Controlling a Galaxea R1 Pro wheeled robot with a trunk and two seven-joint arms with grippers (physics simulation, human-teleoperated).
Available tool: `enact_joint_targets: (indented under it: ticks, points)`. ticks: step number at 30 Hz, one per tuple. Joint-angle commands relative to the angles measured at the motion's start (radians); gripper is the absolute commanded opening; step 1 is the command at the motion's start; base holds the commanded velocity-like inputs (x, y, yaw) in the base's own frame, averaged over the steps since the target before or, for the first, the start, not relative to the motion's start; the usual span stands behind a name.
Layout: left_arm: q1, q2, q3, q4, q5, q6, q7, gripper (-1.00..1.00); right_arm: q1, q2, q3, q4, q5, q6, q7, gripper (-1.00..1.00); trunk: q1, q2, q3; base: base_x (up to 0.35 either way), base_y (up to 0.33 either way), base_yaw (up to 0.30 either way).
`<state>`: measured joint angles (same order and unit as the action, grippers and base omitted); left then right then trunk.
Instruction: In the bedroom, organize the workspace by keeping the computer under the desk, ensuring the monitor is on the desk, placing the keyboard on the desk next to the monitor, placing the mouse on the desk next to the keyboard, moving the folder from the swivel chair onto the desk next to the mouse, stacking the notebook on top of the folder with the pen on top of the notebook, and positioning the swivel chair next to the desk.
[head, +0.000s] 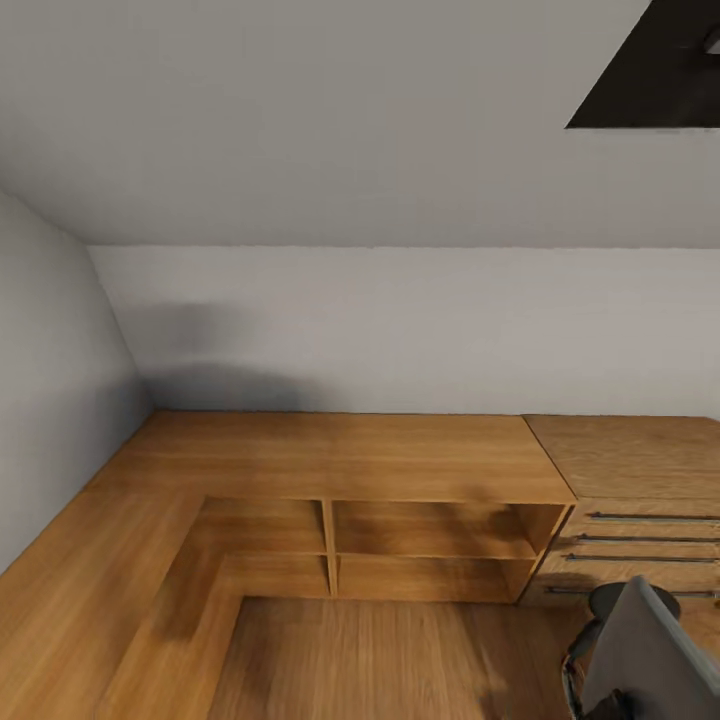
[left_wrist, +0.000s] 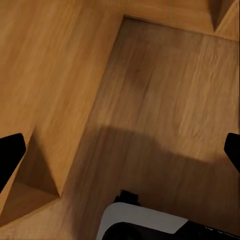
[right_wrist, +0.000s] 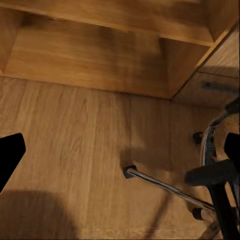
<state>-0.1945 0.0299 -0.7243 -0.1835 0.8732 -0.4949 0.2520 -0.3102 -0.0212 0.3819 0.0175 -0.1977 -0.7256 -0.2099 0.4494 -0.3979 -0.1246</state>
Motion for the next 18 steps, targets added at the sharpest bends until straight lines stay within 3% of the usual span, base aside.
enact_joint_targets:
  ticks: [1, 9, 13, 18]
  points:
    - [0.0, 0.001, -0.009, -0.002, 0.003, -0.002, 0.009, 1.0, 0.007, -0.001, 0.01, 0.003, -0.005, -0.003, 0.001, 1.0, 0.001, -0.002, -0.002, 0.003, 0.0, -0.287]
    - [0.0, -0.001, -0.01, -0.002, 0.003, -0.004, 0.008, 1.0, 0.124, 0.004, 0.012, 0.008, -0.004, -0.015, 0.031, 1.0, 0.001, -0.002, -0.002, 0.001, 0.0, -0.281]
    - [0.0, -0.001, -0.009, -0.002, 0.003, -0.005, 0.008, 1.0, 0.135, 0.003, 0.011, 0.008, -0.003, -0.017, 0.032, 1.0, 0.001, -0.002, -0.002, 0.0, 0.016, -0.266]
    - [0.0, -0.001, -0.009, -0.002, 0.002, -0.007, 0.007, 1.0, 0.151, 0.003, 0.011, 0.007, 0.026, -0.045, 0.032, 1.0, 0.001, -0.002, -0.002, 0.0, 0.237, -0.263]
